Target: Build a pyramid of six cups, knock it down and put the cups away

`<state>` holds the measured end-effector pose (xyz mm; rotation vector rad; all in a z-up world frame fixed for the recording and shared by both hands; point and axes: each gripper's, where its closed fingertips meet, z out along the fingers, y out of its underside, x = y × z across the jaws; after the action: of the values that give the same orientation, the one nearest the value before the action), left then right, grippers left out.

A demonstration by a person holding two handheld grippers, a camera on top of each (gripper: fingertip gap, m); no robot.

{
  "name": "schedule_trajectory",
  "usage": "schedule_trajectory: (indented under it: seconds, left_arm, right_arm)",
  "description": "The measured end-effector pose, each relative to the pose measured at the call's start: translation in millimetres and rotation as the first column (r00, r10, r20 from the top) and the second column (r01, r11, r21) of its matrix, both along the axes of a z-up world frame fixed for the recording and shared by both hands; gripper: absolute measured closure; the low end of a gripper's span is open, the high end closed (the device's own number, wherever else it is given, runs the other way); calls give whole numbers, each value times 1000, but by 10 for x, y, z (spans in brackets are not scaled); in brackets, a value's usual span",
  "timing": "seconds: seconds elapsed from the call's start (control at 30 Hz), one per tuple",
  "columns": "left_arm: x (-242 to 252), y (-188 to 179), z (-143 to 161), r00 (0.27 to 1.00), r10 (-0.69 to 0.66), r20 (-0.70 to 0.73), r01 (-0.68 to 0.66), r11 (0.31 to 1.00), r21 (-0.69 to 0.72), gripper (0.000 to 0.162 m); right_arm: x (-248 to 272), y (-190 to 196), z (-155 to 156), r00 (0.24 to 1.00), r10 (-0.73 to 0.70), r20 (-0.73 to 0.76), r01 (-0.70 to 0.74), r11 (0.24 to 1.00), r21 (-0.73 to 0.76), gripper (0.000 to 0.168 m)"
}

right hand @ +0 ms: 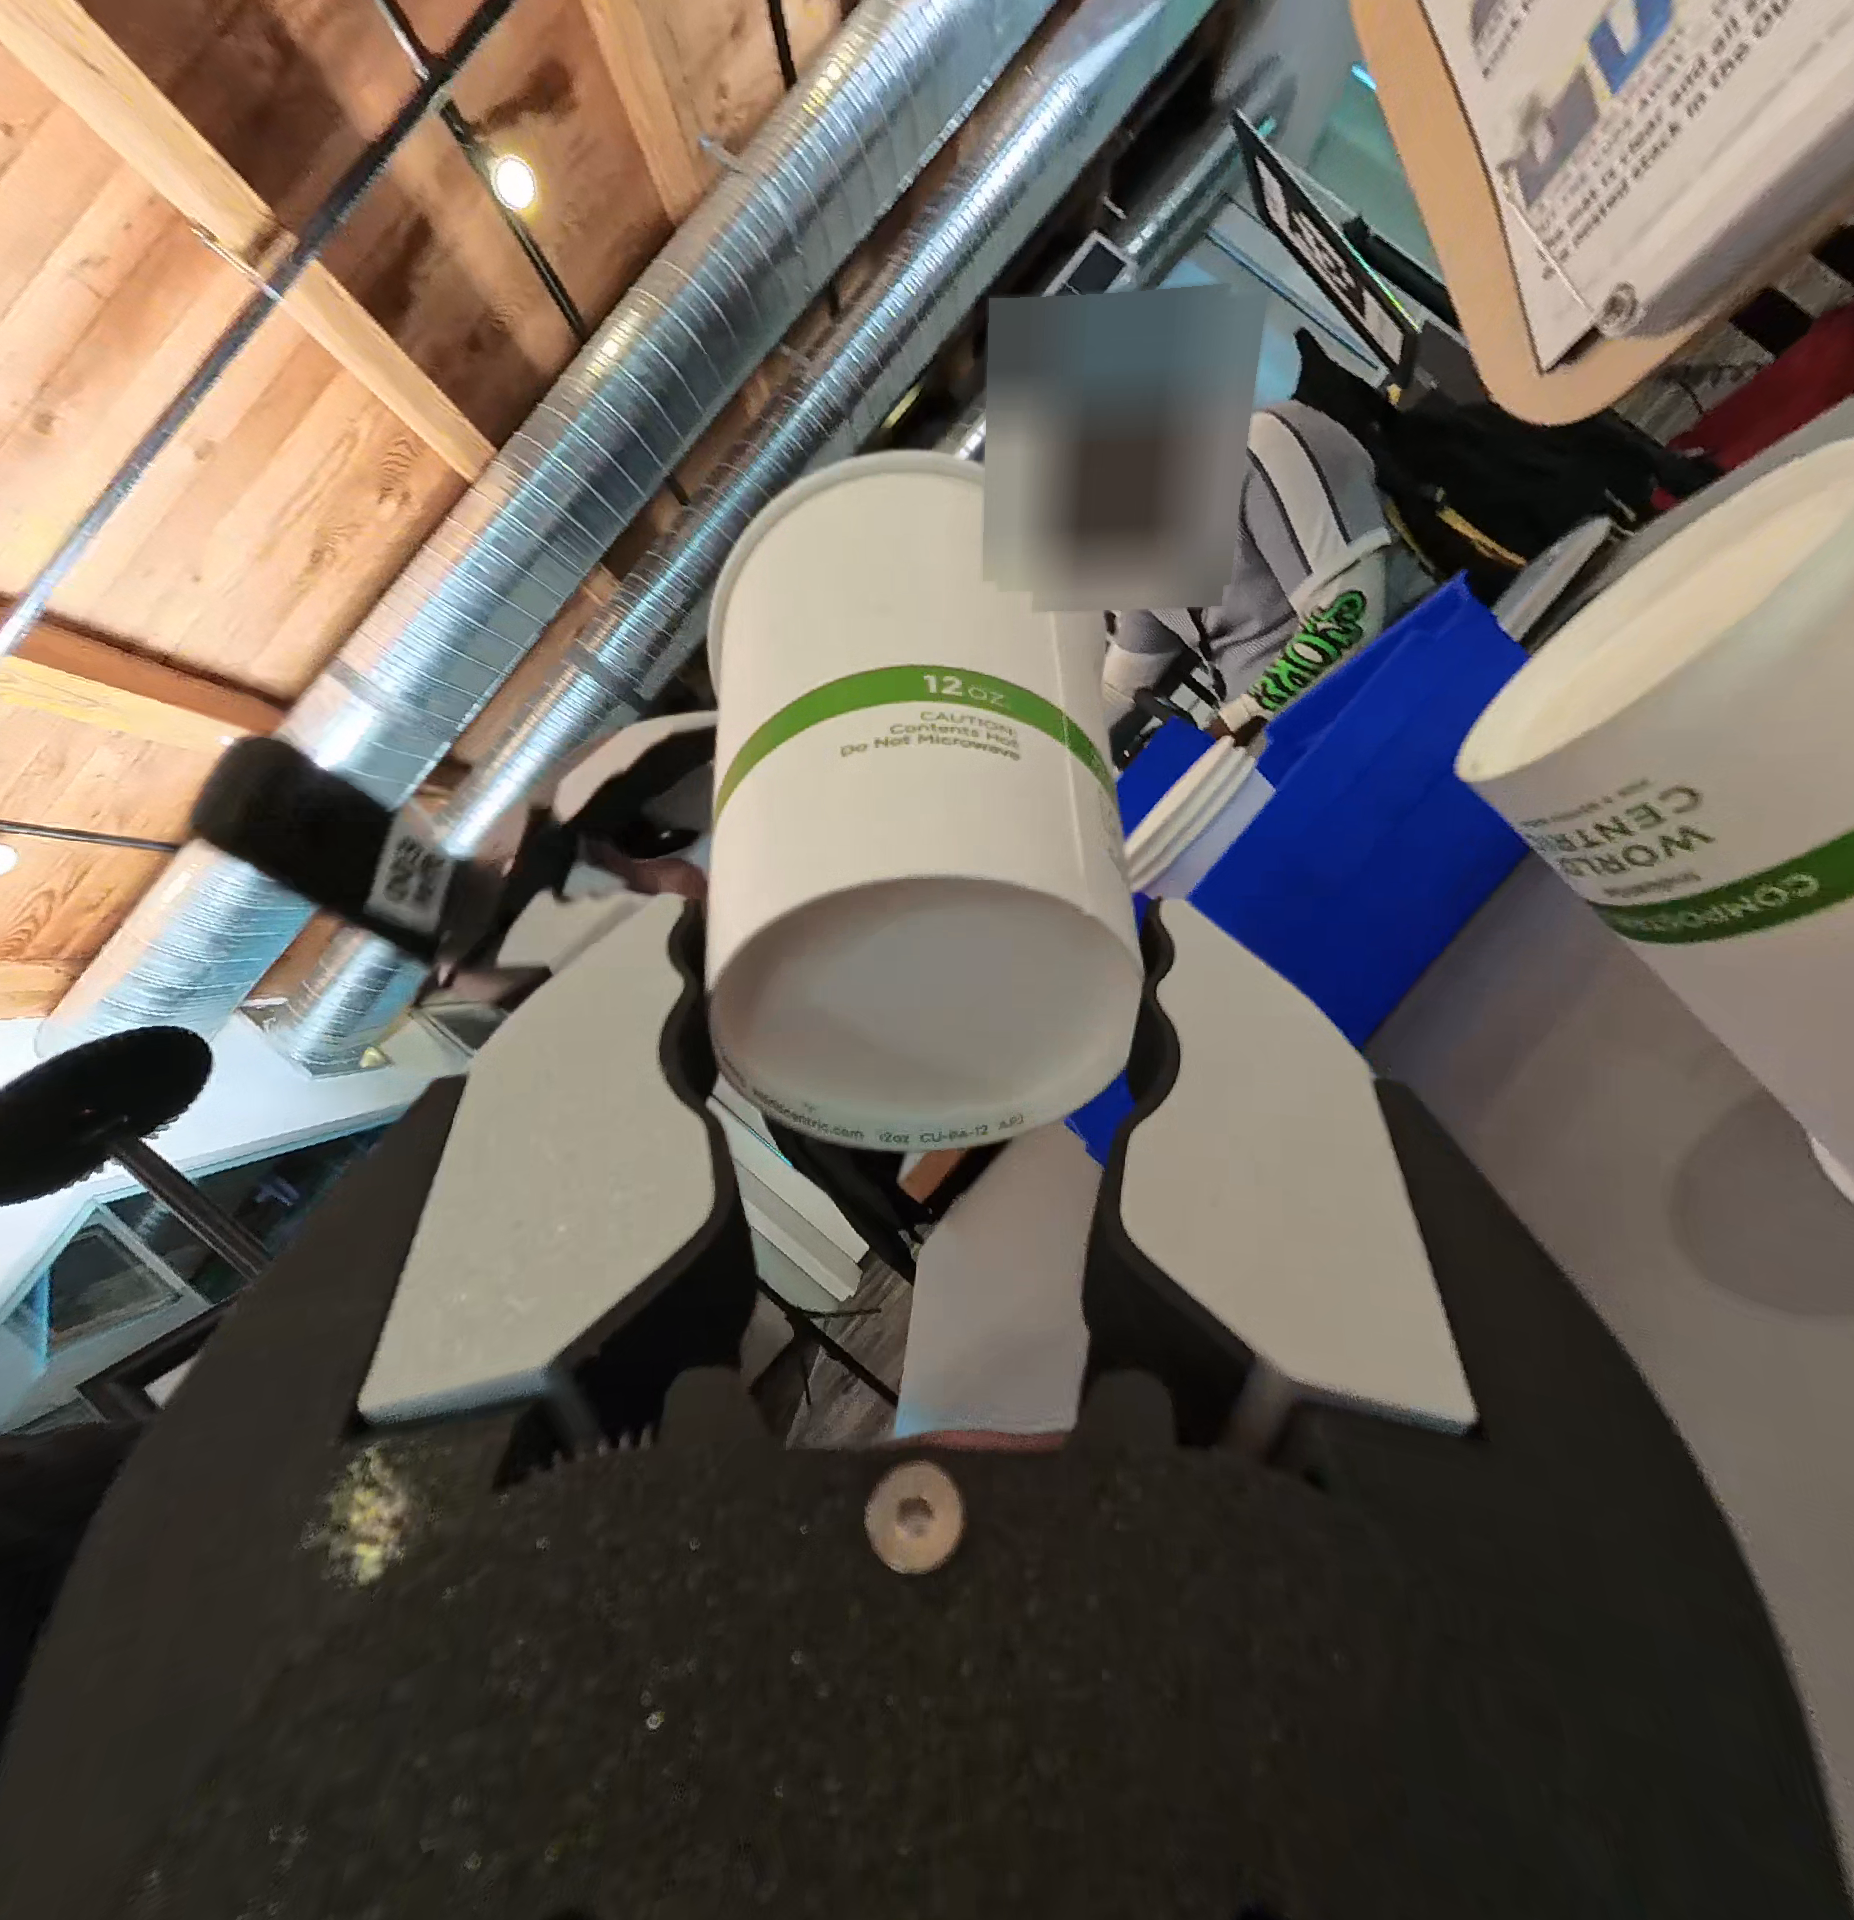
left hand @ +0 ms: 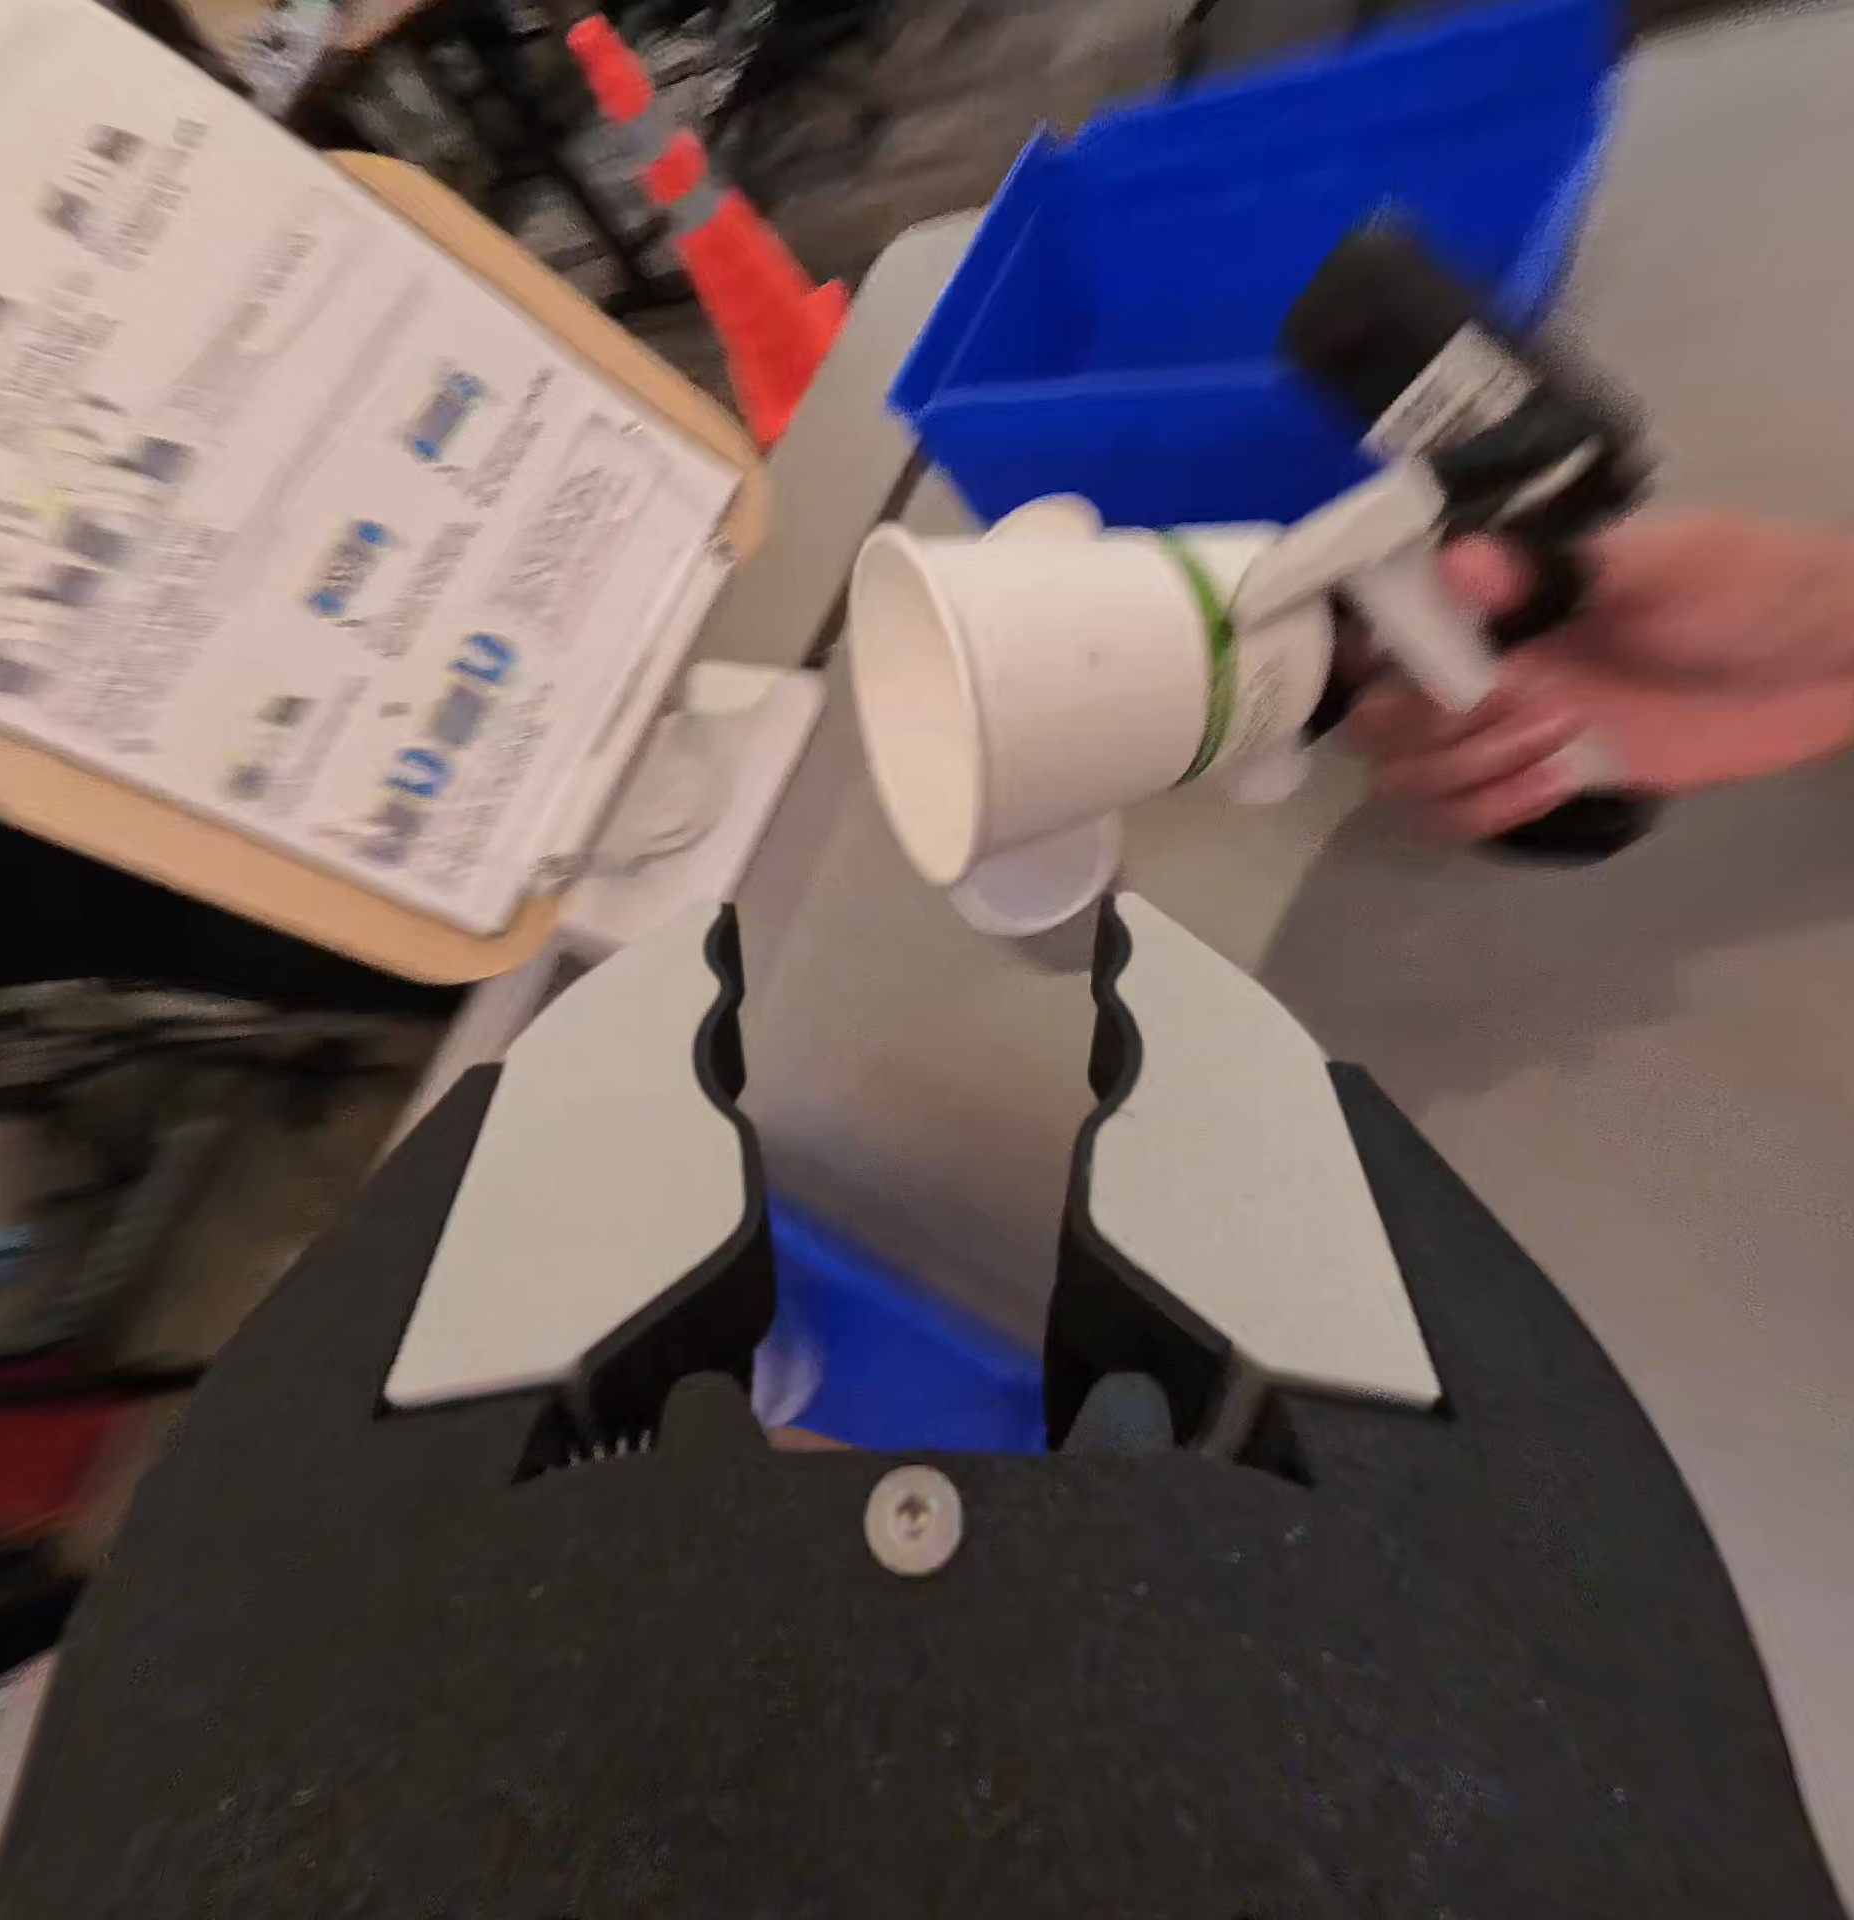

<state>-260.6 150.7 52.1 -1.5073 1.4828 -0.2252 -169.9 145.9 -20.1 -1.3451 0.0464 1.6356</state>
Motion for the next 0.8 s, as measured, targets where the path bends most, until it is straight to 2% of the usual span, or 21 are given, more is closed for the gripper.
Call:
schedule_trajectory:
  seconds: [0.07,0.13,0.2,0.3,0.47,0.6,0.67,0.8]
  left_arm:
    - [-53,-2,-191,983,59,-174,-12,966,257,95]
    - [-7,-9,-287,939,105,-328,80,860,504,93]
    - [132,-68,-318,901,103,-422,209,749,629,94]
    - [331,-83,-357,847,72,-527,335,699,632,89]
    - [433,98,-452,704,127,-699,483,637,602,80]
    - [457,79,-643,617,112,-779,556,639,532,75]
    - [476,128,-664,600,140,-787,563,625,541,71]
    - [449,223,-776,578,157,-801,535,668,517,71]
  right_arm:
    - [7,3,-41,999,-8,48,9,1000,-17,90]
    - [-16,-6,-58,996,-4,88,6,1000,-24,90]
    - [-53,-7,-67,993,-5,121,9,1000,-30,90]
    - [-147,-32,-66,986,15,165,-10,999,-30,90]
    - [-229,-55,-85,975,26,219,-18,999,-38,90]
    - [-225,-55,-111,971,34,235,-23,999,-47,91]
    - [-235,-71,-110,970,47,238,-37,998,-48,91]
    - [-253,-95,-92,971,63,233,-53,997,-50,91]
